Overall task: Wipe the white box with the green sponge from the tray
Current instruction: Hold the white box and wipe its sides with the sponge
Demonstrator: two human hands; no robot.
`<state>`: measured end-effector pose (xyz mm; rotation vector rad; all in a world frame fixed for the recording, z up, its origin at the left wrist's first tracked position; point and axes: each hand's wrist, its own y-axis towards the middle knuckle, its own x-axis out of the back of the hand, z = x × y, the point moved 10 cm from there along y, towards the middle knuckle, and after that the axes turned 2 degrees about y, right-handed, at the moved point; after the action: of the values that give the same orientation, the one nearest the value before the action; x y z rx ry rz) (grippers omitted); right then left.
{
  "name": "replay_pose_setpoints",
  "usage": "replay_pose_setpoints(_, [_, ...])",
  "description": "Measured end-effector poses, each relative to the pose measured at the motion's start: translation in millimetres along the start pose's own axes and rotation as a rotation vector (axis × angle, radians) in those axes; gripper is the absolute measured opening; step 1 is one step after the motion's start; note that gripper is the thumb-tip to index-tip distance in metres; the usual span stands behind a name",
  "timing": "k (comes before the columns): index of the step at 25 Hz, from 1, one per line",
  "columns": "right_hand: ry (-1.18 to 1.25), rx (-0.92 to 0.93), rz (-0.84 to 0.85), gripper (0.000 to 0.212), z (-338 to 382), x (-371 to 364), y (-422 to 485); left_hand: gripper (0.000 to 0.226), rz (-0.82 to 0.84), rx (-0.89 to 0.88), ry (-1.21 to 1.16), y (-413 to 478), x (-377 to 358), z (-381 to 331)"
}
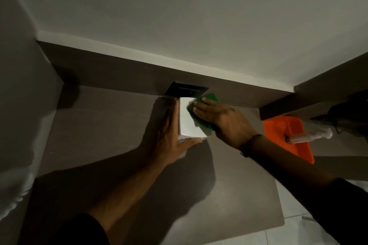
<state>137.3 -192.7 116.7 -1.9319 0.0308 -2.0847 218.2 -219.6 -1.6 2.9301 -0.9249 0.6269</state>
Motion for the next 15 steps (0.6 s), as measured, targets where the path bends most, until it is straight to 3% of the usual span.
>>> replay_pose_setpoints(3, [0.006,-0.054,-0.003,0.064,12,6,19,0.123,-0.153,0.112,0.198,9,12,17])
replay_pose_setpoints(5, [-0.030,0.061,0.056,0.065,31,-6,-5,0.121,-0.055,0.138,0.172,1,-14,14])
replay_pose_setpoints(7, [-0.069,0.144,0.077,0.069,29,-11,-34,0.103,-0.017,0.209,0.035,10,-42,8])
replay_pose_setpoints(8, [-0.082,0.115,0.062,0.072,16,-7,-36,0.095,-0.086,0.241,0.003,8,-4,23])
replay_pose_setpoints(9, [-0.079,0.046,0.049,0.074,1,-3,-31,0.094,-0.104,0.153,0.135,19,-33,-3])
replay_pose_setpoints(12, [-0.053,-0.060,0.016,0.069,-6,5,-3,0.111,0.086,0.088,0.227,20,-66,15])
replay_pose_setpoints(13, [-0.059,-0.035,0.015,0.066,3,5,1,0.102,-0.033,0.132,0.161,14,-43,20])
replay_pose_setpoints(15, [-0.079,0.070,0.042,0.065,24,-2,-8,0.087,-0.110,0.210,0.110,-9,-7,7])
